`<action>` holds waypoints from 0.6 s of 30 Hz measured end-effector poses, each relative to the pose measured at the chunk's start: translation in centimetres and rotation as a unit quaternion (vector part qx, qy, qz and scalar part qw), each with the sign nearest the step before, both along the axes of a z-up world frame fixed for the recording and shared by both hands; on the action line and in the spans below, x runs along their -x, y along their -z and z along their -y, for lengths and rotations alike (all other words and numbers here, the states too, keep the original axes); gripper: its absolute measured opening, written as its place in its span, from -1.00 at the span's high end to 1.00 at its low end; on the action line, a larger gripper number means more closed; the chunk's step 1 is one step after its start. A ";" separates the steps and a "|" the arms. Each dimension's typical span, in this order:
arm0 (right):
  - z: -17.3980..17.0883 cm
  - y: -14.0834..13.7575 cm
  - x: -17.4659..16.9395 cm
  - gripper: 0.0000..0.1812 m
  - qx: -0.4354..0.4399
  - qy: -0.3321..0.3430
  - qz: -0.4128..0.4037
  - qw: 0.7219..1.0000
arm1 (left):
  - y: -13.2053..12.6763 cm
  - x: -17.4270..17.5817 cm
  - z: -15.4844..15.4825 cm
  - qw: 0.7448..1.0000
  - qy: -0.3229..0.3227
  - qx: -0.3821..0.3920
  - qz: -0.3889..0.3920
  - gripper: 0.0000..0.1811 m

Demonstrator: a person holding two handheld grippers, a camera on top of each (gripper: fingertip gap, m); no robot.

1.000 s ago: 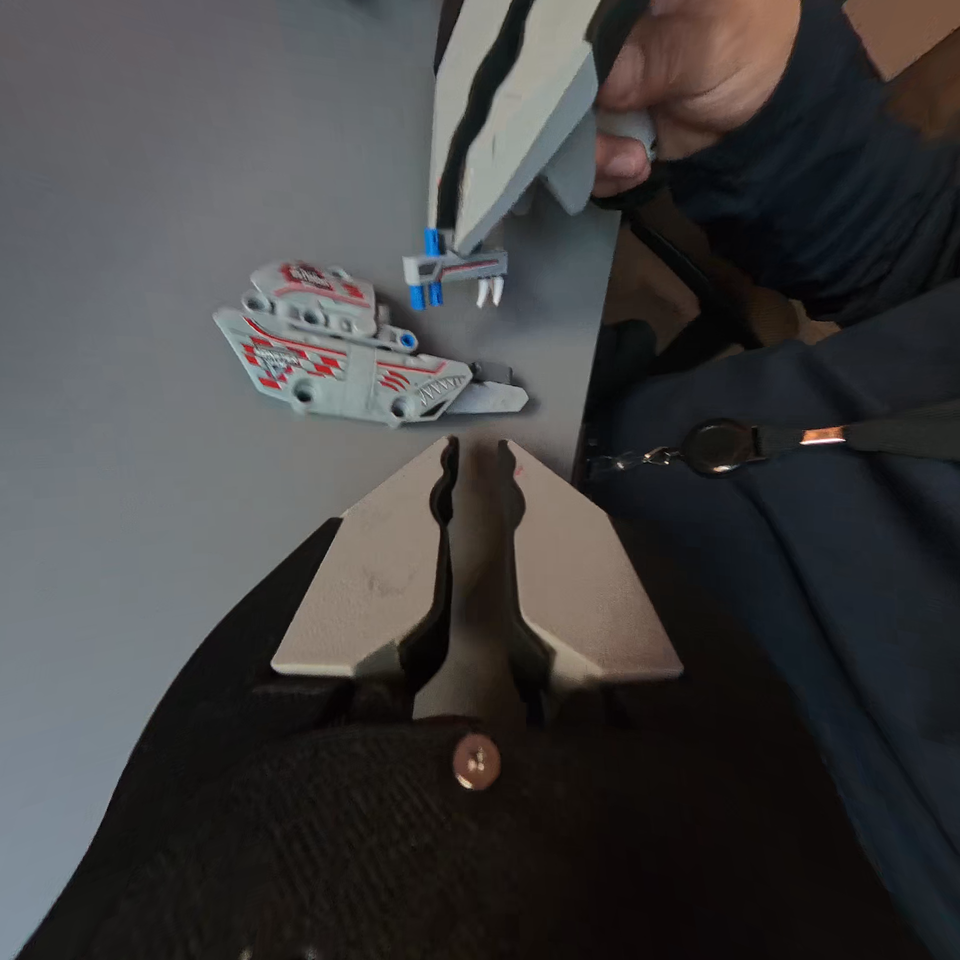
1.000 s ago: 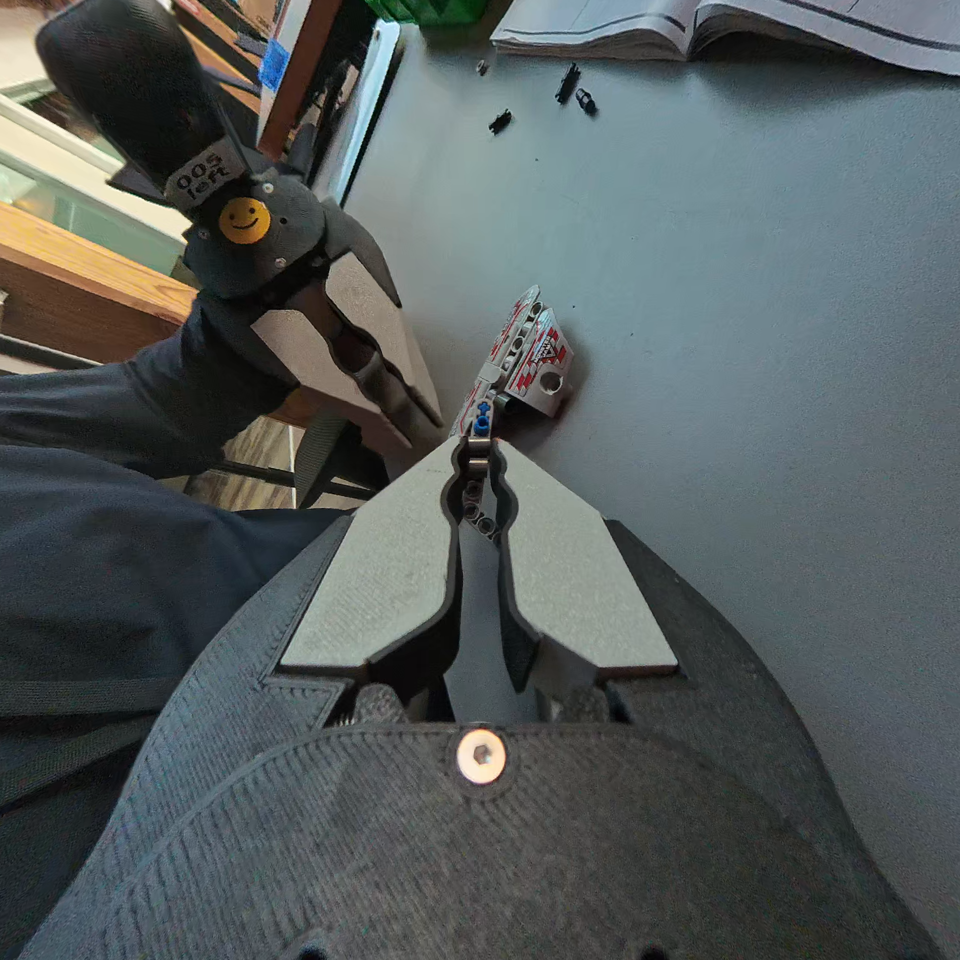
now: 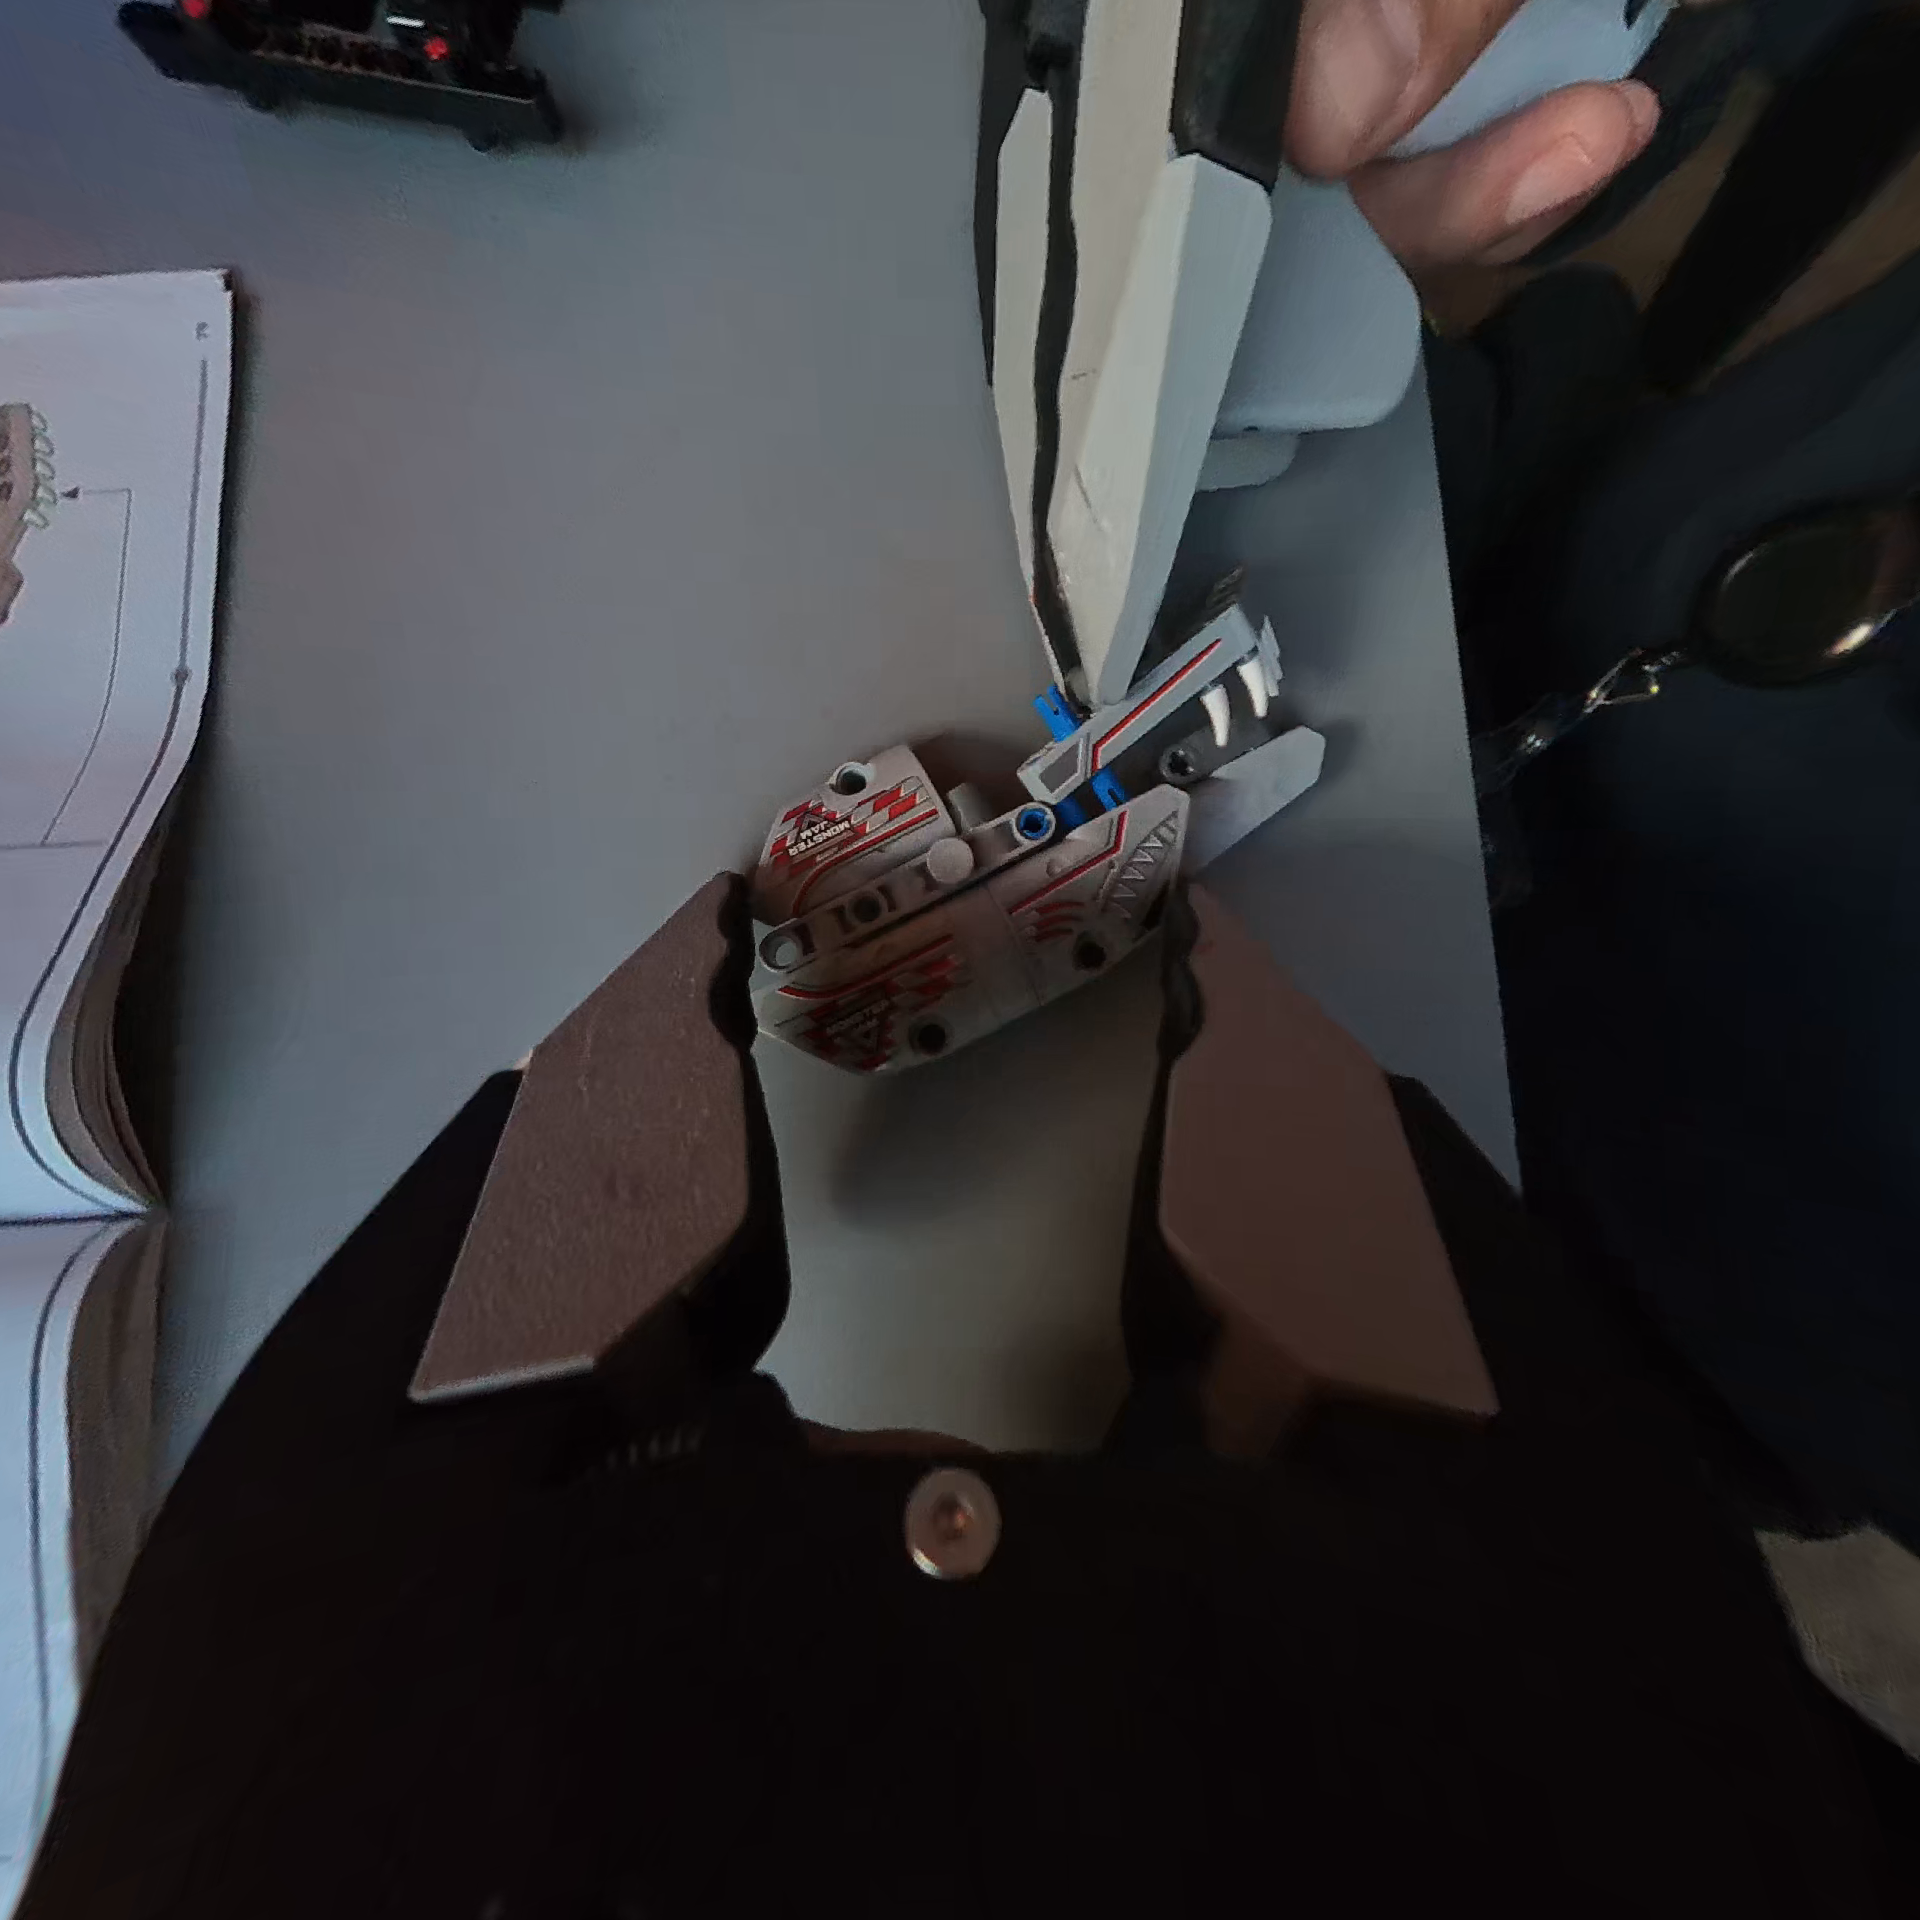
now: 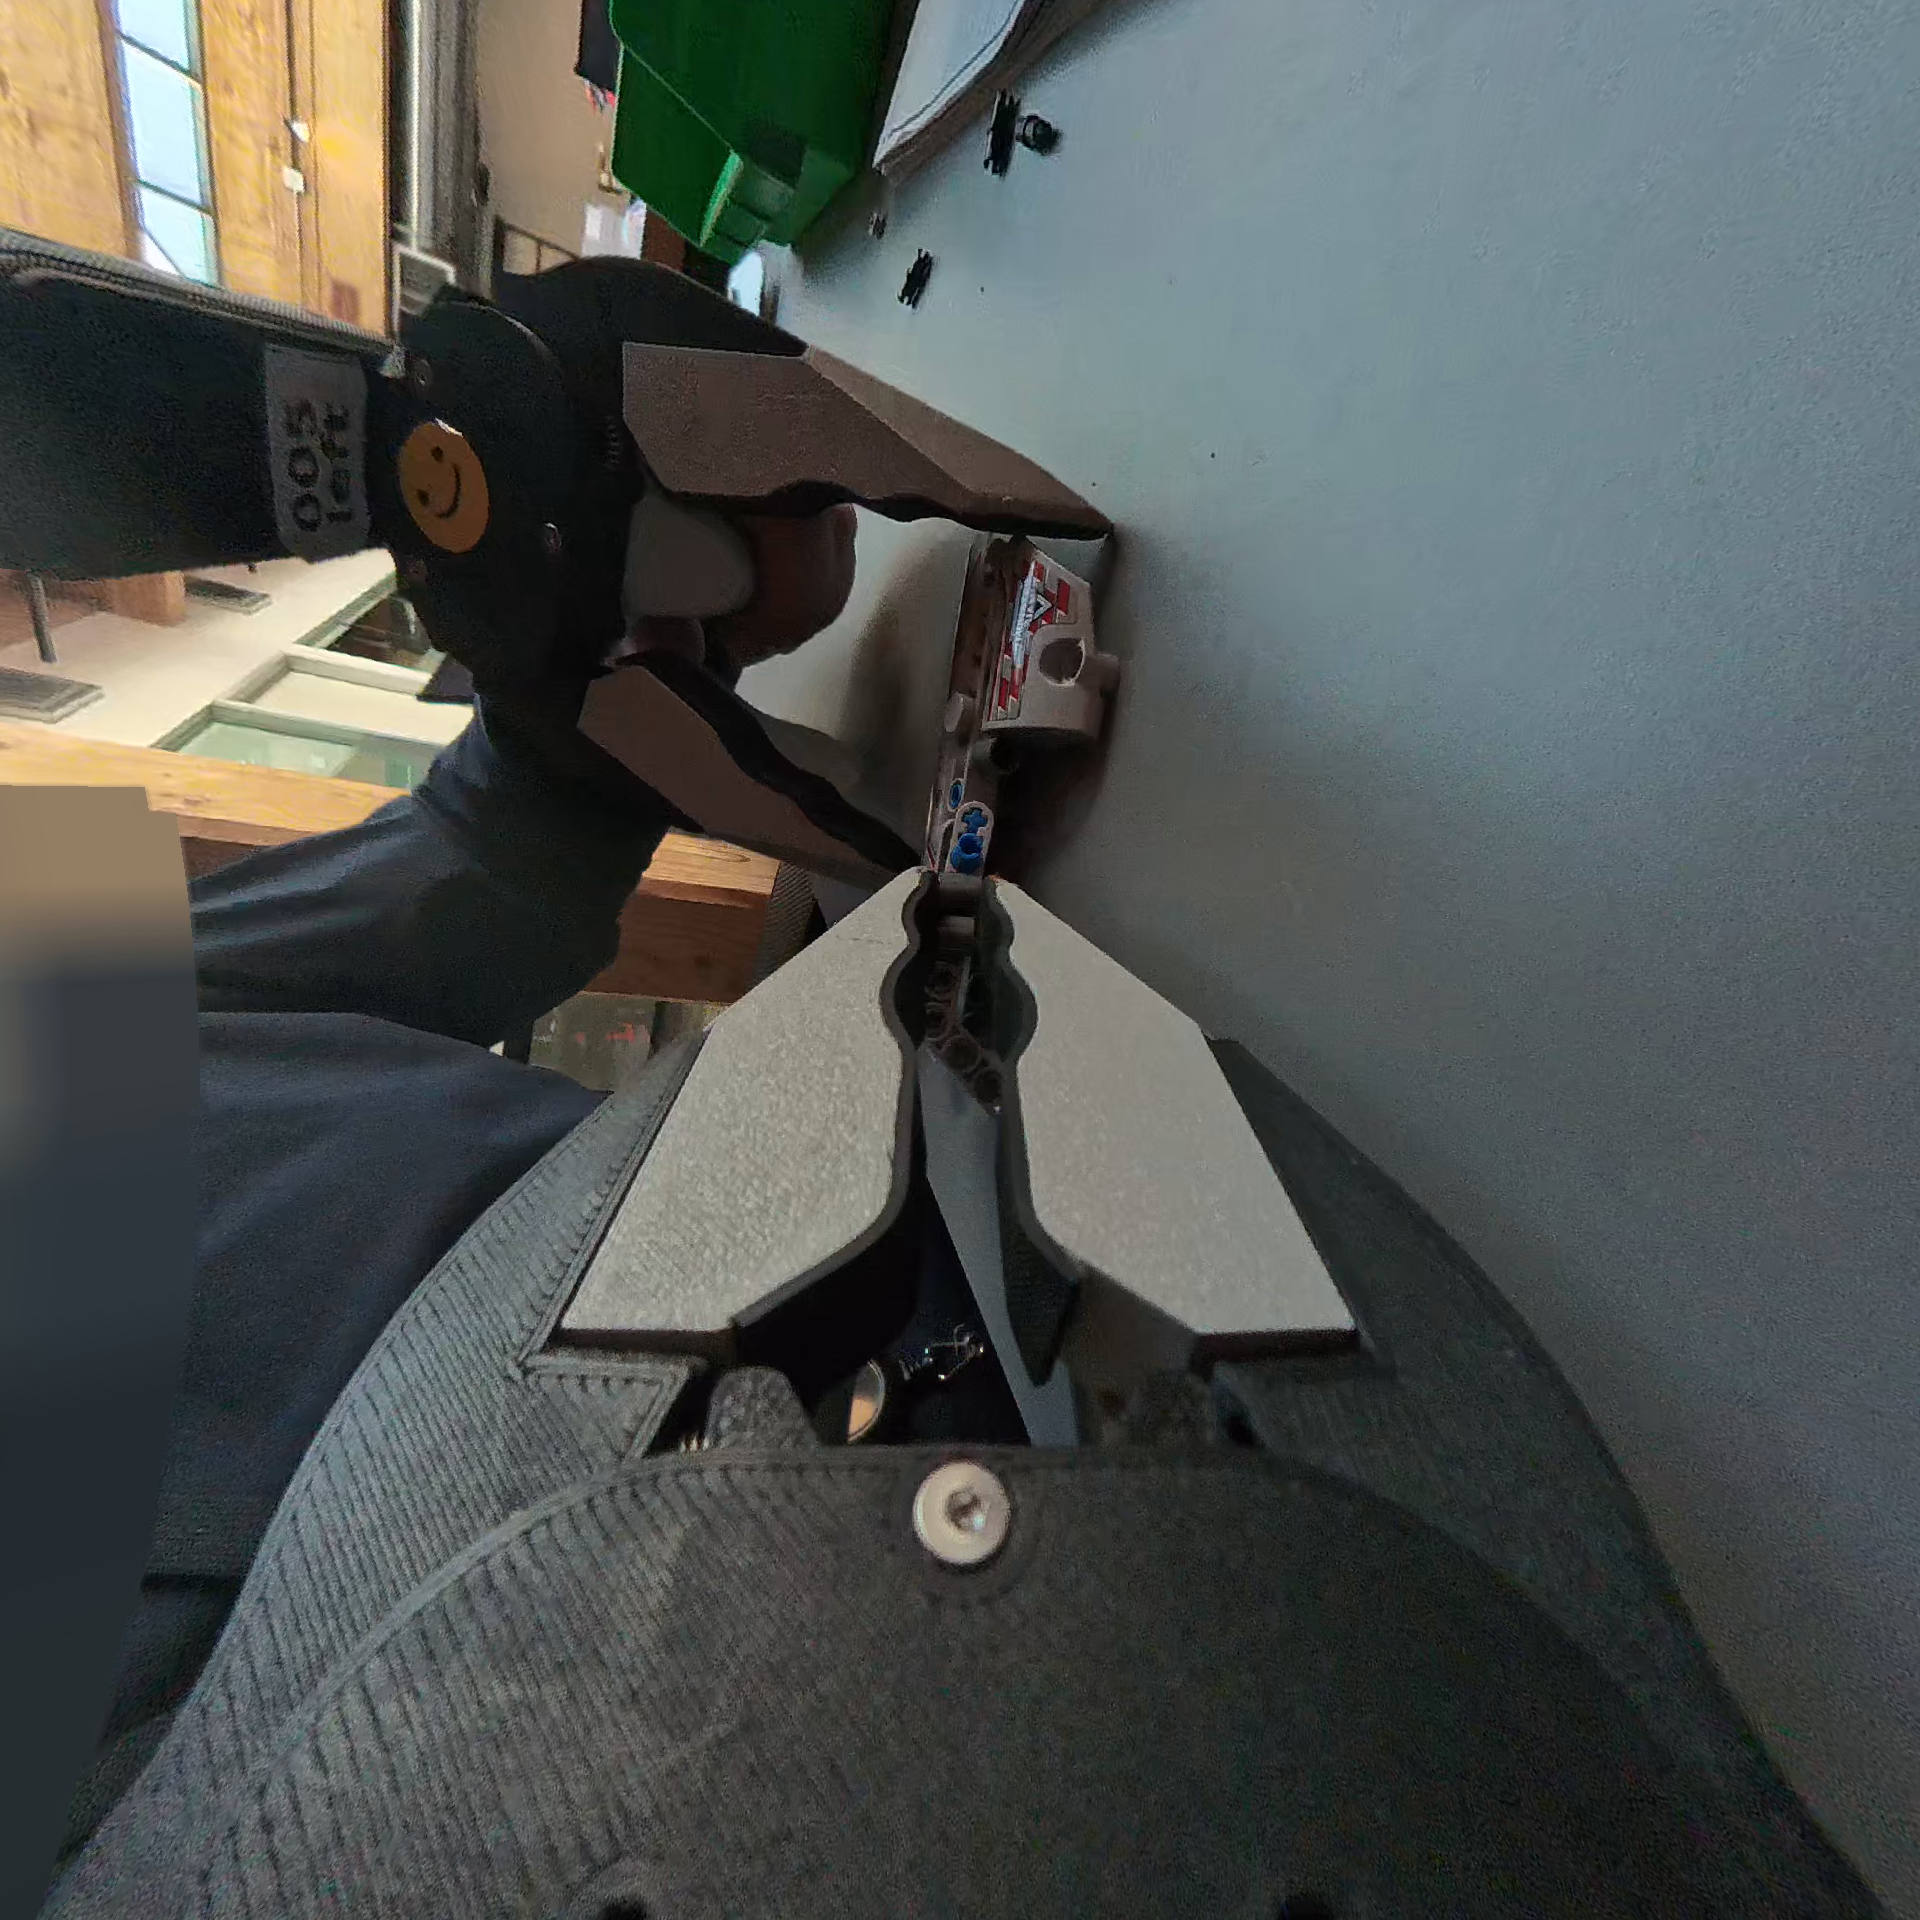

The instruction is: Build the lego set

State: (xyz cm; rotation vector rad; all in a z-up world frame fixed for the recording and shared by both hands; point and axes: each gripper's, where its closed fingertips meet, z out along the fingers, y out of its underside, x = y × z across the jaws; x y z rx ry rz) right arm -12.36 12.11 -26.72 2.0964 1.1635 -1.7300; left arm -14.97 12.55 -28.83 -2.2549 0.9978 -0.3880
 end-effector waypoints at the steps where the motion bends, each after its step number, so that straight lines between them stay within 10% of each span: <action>1: 0.1 0.0 0.0 0.94 0.003 -0.002 0.000 1.000 | 0.0 0.0 0.1 1.000 -0.016 -0.004 0.005 0.15; 18: 3.1 -0.2 -0.5 0.95 0.009 -0.070 -0.006 0.997 | -0.1 -0.7 3.7 0.987 -0.159 -0.030 0.024 0.15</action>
